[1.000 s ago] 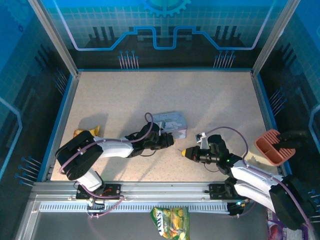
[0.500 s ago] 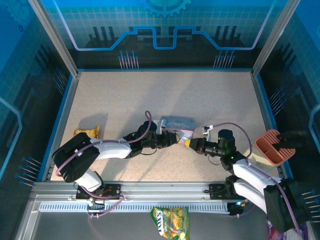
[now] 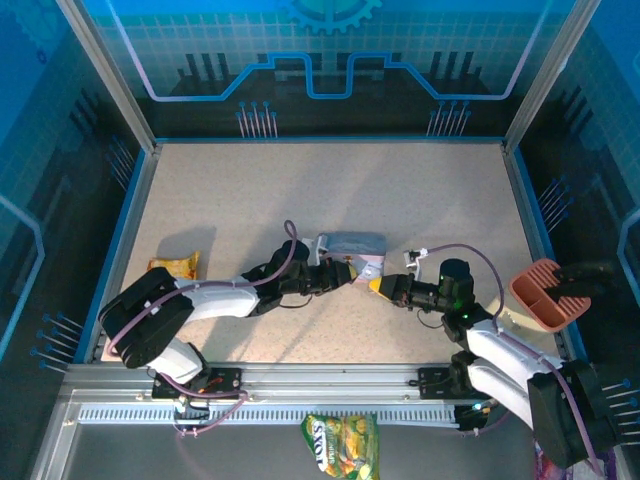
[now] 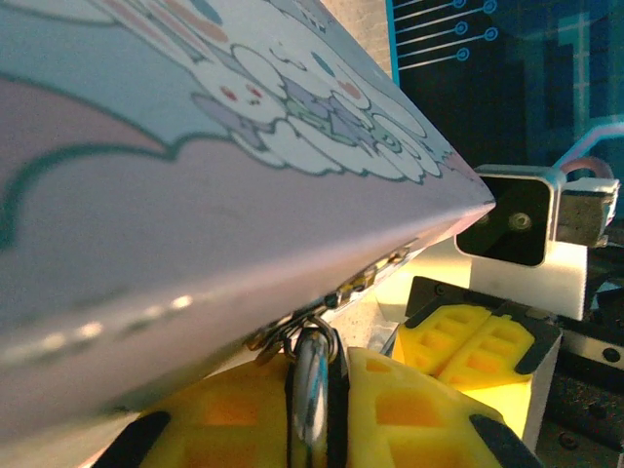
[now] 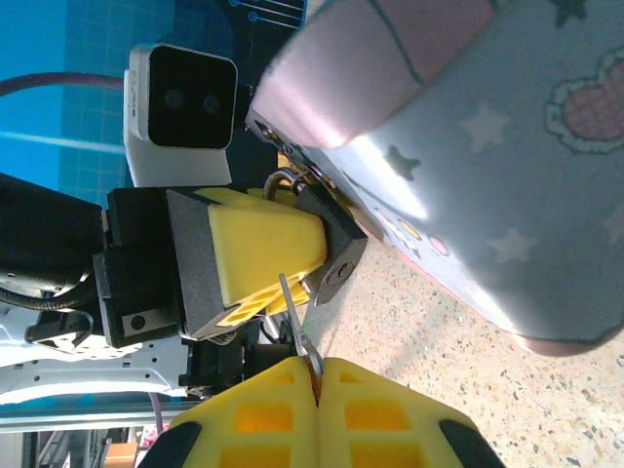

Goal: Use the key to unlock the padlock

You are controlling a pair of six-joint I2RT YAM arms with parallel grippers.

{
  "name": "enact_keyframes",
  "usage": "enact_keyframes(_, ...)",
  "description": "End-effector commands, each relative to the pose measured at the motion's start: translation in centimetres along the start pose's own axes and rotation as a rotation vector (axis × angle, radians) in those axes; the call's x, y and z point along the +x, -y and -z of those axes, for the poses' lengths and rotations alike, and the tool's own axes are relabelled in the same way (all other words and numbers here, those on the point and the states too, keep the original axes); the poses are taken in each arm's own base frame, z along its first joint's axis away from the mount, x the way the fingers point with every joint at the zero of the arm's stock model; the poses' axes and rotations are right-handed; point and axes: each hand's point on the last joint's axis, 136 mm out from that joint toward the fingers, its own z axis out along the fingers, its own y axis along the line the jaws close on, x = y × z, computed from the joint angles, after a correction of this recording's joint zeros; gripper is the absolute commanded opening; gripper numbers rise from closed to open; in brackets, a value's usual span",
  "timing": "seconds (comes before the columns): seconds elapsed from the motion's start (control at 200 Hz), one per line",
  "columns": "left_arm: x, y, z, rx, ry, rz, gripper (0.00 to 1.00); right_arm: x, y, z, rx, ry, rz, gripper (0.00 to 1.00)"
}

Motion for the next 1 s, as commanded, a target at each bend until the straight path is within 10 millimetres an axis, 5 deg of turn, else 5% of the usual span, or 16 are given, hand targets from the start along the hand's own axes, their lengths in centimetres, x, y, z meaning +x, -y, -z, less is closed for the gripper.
enact_keyframes(0.0, -2.4, 5.0, 1.3, 0.156, 0.094, -0.058, 0.06, 0.1, -0.4, 0.1, -0.037, -0.005, -0.018, 0.0)
enact_keyframes(0.996, -2.8, 6.7, 2.2, 0.208, 0.109, -0.022, 0.05, 0.2, -0.2, -1.1, -0.047, -0.023, -0.023, 0.0)
